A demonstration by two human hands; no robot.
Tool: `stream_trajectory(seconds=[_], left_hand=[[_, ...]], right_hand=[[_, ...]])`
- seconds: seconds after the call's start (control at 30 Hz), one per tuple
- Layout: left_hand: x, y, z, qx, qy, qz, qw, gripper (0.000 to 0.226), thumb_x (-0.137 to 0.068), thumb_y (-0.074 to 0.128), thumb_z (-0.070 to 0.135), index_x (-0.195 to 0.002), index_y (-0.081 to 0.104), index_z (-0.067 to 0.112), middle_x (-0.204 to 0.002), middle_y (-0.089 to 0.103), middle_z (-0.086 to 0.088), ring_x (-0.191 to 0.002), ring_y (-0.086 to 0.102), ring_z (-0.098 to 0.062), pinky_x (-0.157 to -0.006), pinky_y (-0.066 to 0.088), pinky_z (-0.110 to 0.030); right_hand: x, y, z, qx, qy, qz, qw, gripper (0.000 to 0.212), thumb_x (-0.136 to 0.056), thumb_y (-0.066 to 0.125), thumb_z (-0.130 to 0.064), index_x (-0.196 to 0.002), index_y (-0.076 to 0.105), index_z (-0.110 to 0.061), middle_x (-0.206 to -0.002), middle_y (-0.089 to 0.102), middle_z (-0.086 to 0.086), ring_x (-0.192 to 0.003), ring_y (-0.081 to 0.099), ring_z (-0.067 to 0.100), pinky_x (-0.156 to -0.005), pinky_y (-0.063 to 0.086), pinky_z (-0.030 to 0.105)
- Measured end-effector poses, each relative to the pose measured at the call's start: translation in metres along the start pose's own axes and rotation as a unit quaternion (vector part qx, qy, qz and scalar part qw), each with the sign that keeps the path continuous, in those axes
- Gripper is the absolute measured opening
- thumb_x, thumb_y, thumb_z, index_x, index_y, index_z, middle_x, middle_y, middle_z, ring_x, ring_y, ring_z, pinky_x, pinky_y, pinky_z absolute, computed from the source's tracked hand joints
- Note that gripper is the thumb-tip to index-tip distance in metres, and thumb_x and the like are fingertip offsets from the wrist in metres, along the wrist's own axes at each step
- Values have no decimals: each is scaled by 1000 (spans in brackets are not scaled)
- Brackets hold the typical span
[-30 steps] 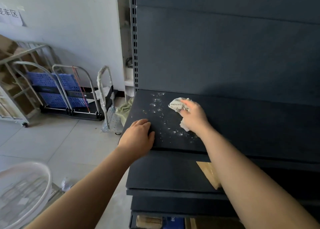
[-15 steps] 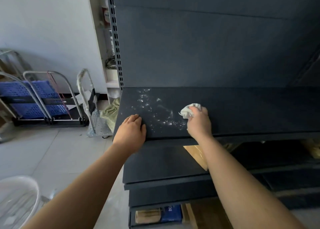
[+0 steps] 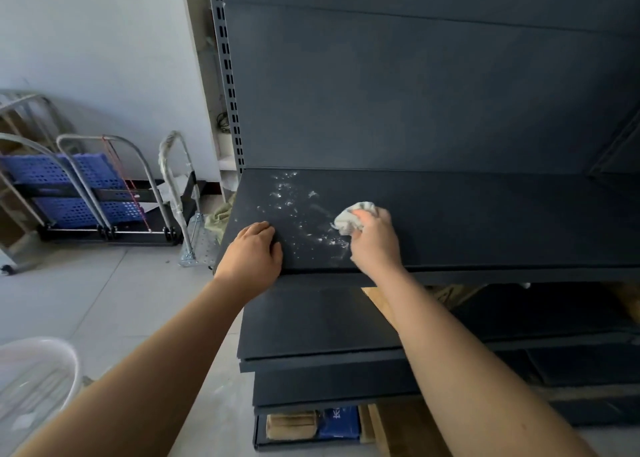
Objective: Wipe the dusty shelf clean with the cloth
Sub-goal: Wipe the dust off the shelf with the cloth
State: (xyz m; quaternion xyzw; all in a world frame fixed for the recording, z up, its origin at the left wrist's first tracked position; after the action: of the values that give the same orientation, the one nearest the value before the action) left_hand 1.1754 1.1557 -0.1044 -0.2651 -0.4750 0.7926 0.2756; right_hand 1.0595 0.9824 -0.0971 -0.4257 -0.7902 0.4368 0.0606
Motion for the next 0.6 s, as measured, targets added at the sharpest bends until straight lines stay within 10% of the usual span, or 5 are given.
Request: stream_trajectory(seconds=[0.23, 0.4, 0.6], left_hand=[[-6, -4, -2, 7, -65, 38, 997, 39, -89, 50, 20, -125, 54, 7, -137, 51, -7, -126, 45, -28, -106, 38, -36], [-12, -1, 0, -20, -127, 83, 988, 30, -91, 49, 23, -113, 58, 5, -129, 55, -9, -122, 47, -29, -104, 37, -37], [-11, -1, 3, -33, -149, 80, 985, 41, -93, 48, 30, -129, 52, 11, -141, 48, -3, -130, 42, -23, -108, 33, -35]], right_hand=[[-62, -5, 7, -97, -31, 2, 995, 39, -91, 52, -7, -129, 55, -12, -139, 40, 14, -123, 47, 24, -91, 25, 7], [-137, -30, 98, 23, 65, 0, 998, 37, -89, 47, -5, -125, 53, -12, -141, 35, 13, -118, 49, 32, -93, 39, 28], [-156, 29, 36, 26, -88, -92, 991, 29, -91, 46, -10, -118, 57, -15, -134, 37, 12, -113, 51, 31, -92, 43, 33]])
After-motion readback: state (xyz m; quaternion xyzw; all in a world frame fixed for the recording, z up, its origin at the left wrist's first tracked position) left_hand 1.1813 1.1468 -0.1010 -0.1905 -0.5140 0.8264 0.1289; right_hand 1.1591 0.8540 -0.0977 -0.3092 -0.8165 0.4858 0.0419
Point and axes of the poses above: each hand's wrist, its own x-axis away from the middle knuckle, its own y-axis out of the palm, z = x × y, the point moved 5 cm from there along -x, towards the middle knuckle
